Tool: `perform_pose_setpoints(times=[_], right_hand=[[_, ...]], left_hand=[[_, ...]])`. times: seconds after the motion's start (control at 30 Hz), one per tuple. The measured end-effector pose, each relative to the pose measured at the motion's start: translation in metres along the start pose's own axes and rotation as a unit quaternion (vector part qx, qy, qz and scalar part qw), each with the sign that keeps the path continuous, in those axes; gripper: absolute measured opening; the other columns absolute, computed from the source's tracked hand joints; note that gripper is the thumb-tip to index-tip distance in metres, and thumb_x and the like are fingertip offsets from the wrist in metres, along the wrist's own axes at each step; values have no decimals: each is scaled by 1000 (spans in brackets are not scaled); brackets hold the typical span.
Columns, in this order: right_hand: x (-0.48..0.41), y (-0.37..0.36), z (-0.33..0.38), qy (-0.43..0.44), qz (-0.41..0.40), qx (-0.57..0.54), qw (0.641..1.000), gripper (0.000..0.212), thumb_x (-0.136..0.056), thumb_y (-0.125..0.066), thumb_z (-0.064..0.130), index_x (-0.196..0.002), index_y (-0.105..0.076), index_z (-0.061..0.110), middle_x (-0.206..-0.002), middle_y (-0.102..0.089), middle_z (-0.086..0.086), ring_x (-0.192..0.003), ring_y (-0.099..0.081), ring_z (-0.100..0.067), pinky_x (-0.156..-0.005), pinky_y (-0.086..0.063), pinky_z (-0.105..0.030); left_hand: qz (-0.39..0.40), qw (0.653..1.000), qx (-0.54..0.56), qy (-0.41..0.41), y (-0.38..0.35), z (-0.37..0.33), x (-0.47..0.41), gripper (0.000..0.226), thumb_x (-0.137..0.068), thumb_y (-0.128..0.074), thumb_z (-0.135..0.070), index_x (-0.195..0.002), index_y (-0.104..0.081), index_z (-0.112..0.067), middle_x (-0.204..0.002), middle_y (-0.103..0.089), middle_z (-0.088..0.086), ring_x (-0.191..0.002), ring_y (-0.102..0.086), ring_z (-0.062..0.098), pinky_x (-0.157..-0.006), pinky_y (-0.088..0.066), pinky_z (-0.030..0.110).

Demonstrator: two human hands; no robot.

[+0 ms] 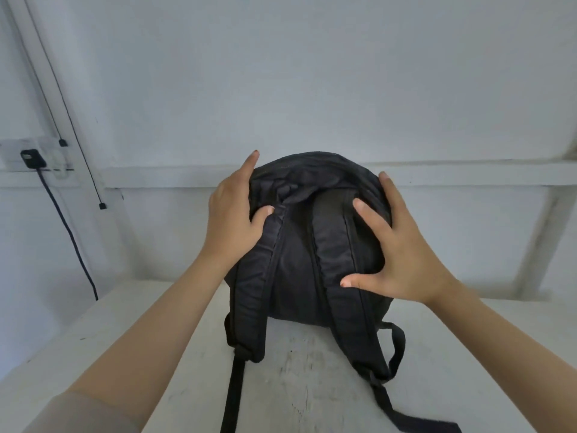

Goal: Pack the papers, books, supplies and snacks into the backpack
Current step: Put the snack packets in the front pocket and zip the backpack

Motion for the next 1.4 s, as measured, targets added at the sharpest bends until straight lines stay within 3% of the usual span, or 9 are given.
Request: perform_pose_setpoints(times=[0.13,0.23,0.33,0.43,0.57,0.73,1.03,1.1,1.4], right_hand=[[2,-10,-18,-162,-5,-94,982,116,-59,-74,61,-131,17,66,-156,-5,9,-127,-14,12,-106,-27,-26],[-5,-14,-31,-208,-22,-128,969,117,-63,-77,52,-127,20,67,-145,-18,27,-128,-27,5,-106,-30,-26],[-14,-15,-44,-238,-47,-142,960,114,-66,-76,50,-127,18,68,-152,-24,17,-135,-35,-9,-108,-33,-30],[-15,-20,-55,-280,-87,-105,950,101,-74,-68,54,-132,15,63,-150,-32,8,-131,-41,-17,-100,-35,-29],[2,-38,-62,-316,-110,-92,938,90,-76,-55,61,-136,12,59,-153,-22,5,-133,-35,-18,-102,-35,-33],[53,-78,-74,-359,-33,-227,905,121,-54,-76,66,-127,21,68,-149,-9,25,-138,-28,-9,-112,-31,-41],[55,-73,-74,-366,-111,-204,901,111,-59,-77,47,-126,8,72,-141,-21,36,-129,-39,-9,-107,-37,-37],[53,-67,-73,-362,-131,-205,900,107,-62,-76,47,-124,7,74,-127,-19,53,-123,-40,-4,-106,-37,-36],[48,-65,-81,-382,-157,-191,890,106,-65,-71,42,-127,12,67,-114,-18,63,-112,-47,-7,-105,-39,-38]], left_hand=[[-36,991,74,101,-7,36,12,85,-82,-67,-40,-147,-16,-24,-145,-37,1,-132,-35,15,-109,-33,40],[3,971,199,133,-15,57,31,101,-67,-73,-52,-142,-5,-48,-148,-20,-19,-136,-22,-1,-112,-26,26],[119,956,230,135,-38,66,59,125,-53,-85,-49,-129,12,-65,-139,2,-45,-133,-8,-17,-107,-16,8],[163,957,185,154,-60,72,69,131,-50,-85,-47,-128,19,-63,-131,12,-52,-131,-4,-16,-108,-16,19],[139,950,209,185,-78,73,57,130,-55,-86,-38,-129,19,-60,-139,4,-39,-135,-11,-3,-107,-19,21],[125,902,293,291,-102,85,62,134,-63,-85,-20,-137,23,-46,-150,-19,-3,-124,-36,8,-103,-31,28],[34,914,224,337,-99,83,70,113,-58,-86,-37,-138,-6,-38,-138,-40,0,-109,-53,19,-86,-43,25],[18,921,205,332,-94,76,68,113,-57,-86,-39,-138,-6,-37,-135,-43,0,-108,-56,22,-83,-45,24],[7,931,128,343,-98,73,55,113,-58,-78,-56,-136,2,-41,-121,-58,5,-94,-63,24,-72,-47,27]])
Point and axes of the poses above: each hand's wrist, its own x-axis away from the middle knuckle, its own y-axis out of the back of the hand, z = x × y, the point moved 7 cm from there along -x, towards the middle knuckle
